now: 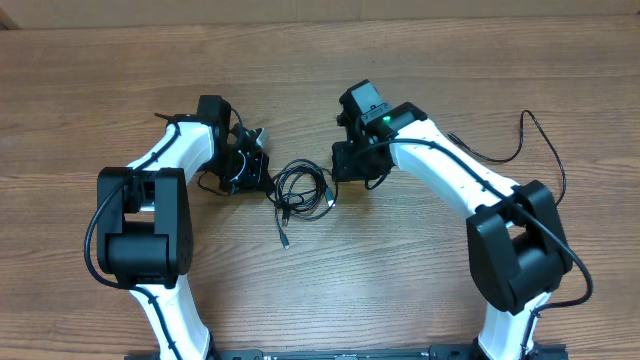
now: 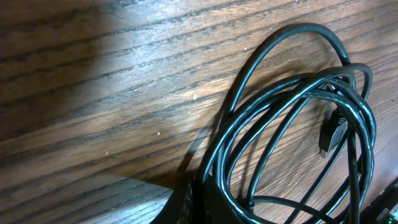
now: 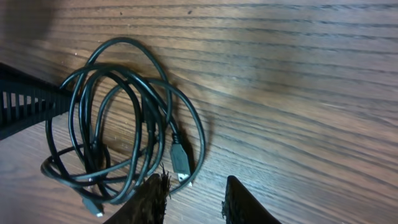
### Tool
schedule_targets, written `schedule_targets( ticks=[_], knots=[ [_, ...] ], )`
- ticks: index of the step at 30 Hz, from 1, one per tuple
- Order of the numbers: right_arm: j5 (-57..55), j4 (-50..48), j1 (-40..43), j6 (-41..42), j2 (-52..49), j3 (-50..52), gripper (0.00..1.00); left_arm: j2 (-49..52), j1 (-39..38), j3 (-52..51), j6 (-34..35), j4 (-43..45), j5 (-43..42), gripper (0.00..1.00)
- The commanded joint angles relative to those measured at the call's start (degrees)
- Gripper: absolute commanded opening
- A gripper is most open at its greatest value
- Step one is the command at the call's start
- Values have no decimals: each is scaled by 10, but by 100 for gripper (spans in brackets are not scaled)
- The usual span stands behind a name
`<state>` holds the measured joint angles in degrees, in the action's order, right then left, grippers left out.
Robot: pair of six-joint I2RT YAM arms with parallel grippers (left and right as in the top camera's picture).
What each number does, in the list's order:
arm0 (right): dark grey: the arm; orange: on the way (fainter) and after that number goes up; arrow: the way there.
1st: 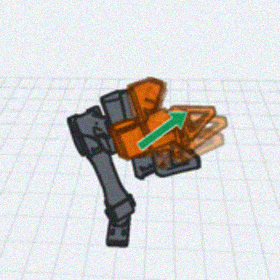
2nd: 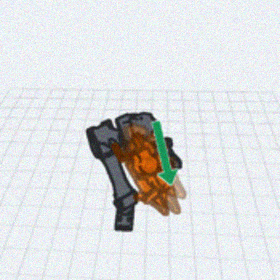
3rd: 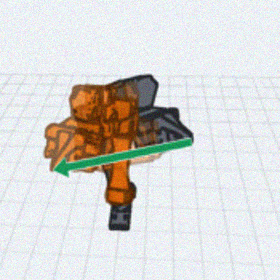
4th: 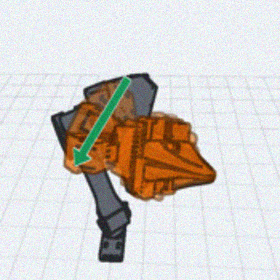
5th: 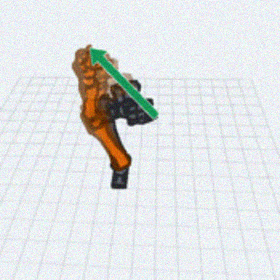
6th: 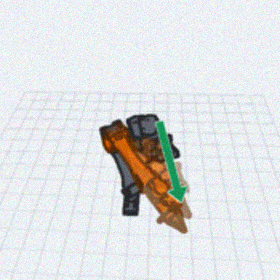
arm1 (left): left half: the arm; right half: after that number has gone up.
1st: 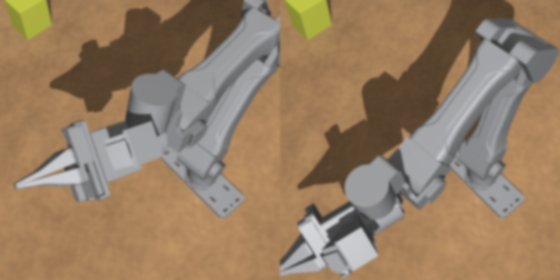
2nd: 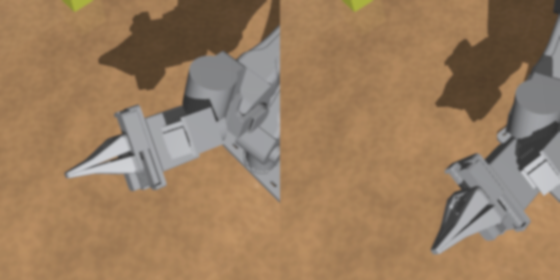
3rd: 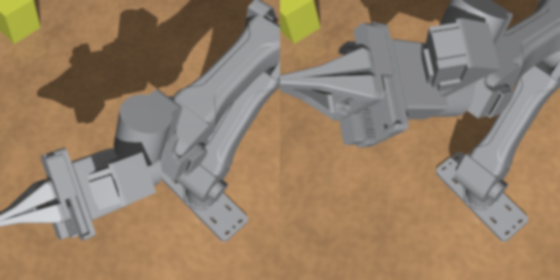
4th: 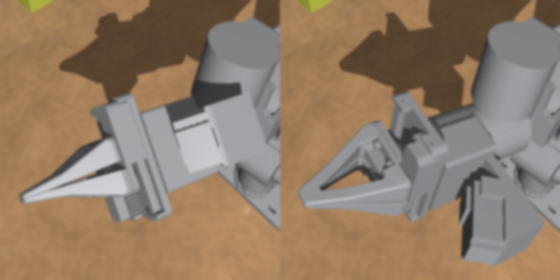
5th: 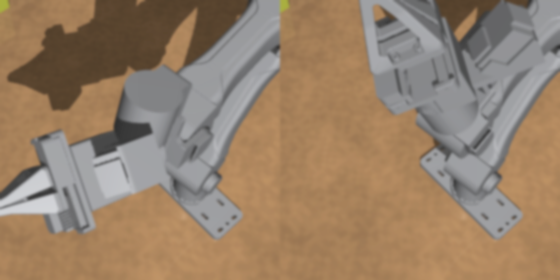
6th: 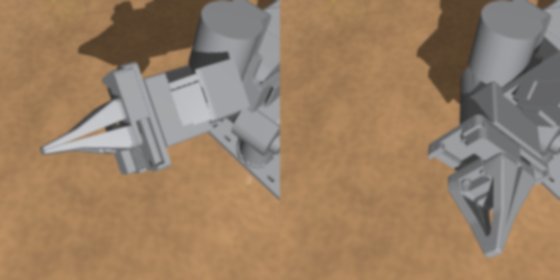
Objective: Untangle cables
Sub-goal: 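Move the right gripper back to the coil beside the left gripper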
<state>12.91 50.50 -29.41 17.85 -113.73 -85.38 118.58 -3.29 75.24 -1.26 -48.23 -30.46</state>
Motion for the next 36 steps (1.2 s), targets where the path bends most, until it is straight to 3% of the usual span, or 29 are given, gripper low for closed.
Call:
schedule_targets(
  ticks=[1,23,36],
  knots=[
    [-31,-7,-5,32,-22,-1,31,21,-5,-12,6,-2,54,5],
    [-39,-33,-6,30,-60,-1,36,21,-5,-13,37,26,112,10],
    [-54,-61,-21,33,-86,-1,31,21,-5,-13,41,31,134,13]
  ],
)
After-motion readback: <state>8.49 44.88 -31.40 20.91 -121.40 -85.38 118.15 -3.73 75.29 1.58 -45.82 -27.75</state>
